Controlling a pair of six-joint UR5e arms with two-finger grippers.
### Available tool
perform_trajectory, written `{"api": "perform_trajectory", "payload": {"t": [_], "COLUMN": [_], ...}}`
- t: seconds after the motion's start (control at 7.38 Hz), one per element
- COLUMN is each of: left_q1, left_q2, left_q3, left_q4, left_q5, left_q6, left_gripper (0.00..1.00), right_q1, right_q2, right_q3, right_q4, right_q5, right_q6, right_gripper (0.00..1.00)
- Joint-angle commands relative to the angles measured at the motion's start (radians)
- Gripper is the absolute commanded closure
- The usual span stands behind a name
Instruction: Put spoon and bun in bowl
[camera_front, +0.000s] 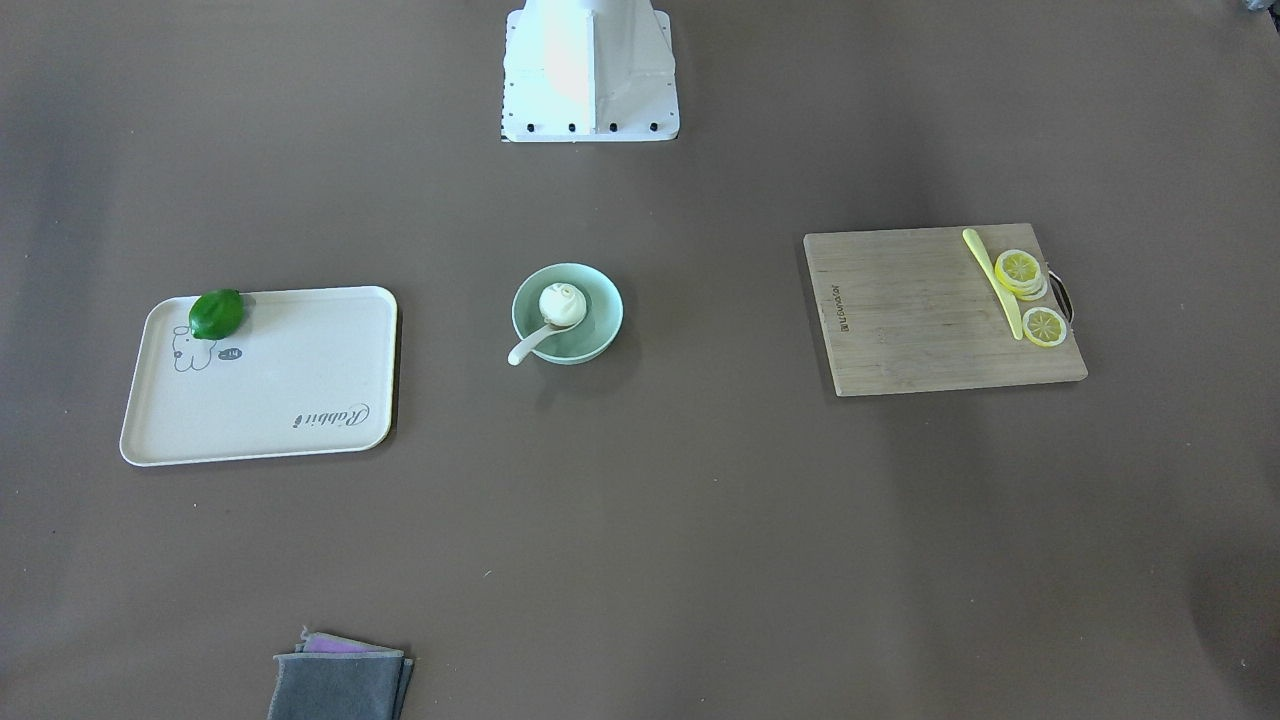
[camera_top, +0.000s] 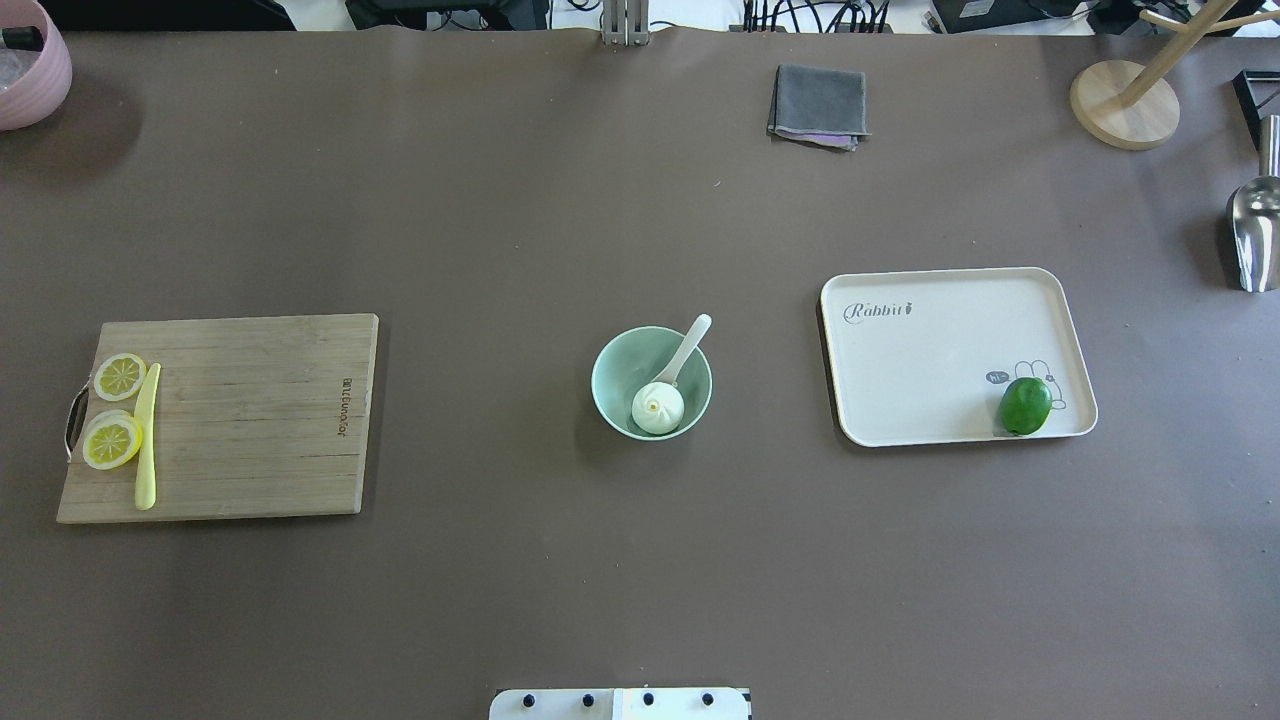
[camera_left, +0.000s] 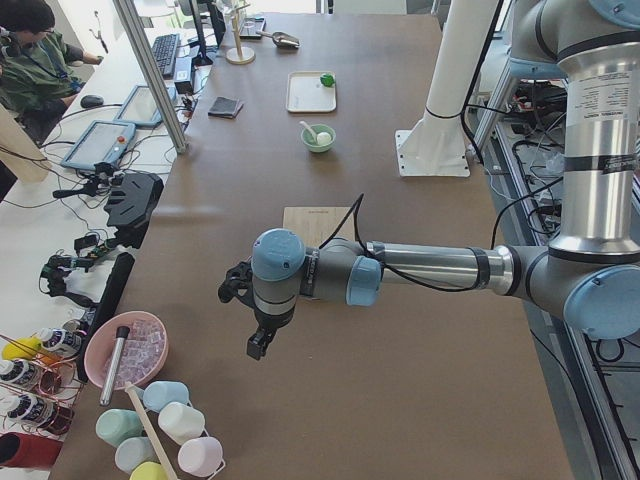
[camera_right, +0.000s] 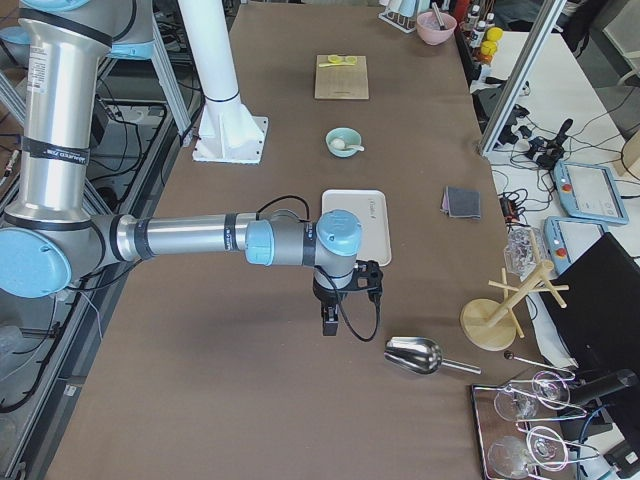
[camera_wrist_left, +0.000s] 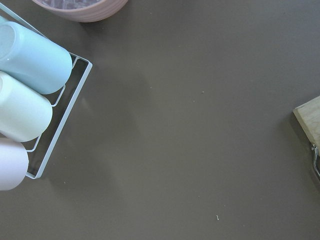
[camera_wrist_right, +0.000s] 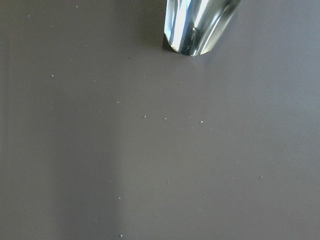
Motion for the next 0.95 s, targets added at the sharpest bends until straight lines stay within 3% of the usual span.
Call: {"api": "perform_trajectory", "payload": {"t": [0.0, 0.81], "left_q1": [0.000, 0.003], "left_q2": [0.000, 0.000], "left_q3": [0.000, 0.000], "left_q4": [0.000, 0.000], "left_q5": [-0.001, -0.002], "left_q6": [0.000, 0.000], "left_gripper": [0.01, 0.01], "right_q1": [0.000, -0.005], "right_q2": [0.000, 0.000], "right_q3": [0.000, -0.002], "right_q4": [0.000, -0.002], "right_q5": [0.000, 0.045], "right_q6": [0.000, 0.000], "right_gripper": [0.00, 0.00]}}
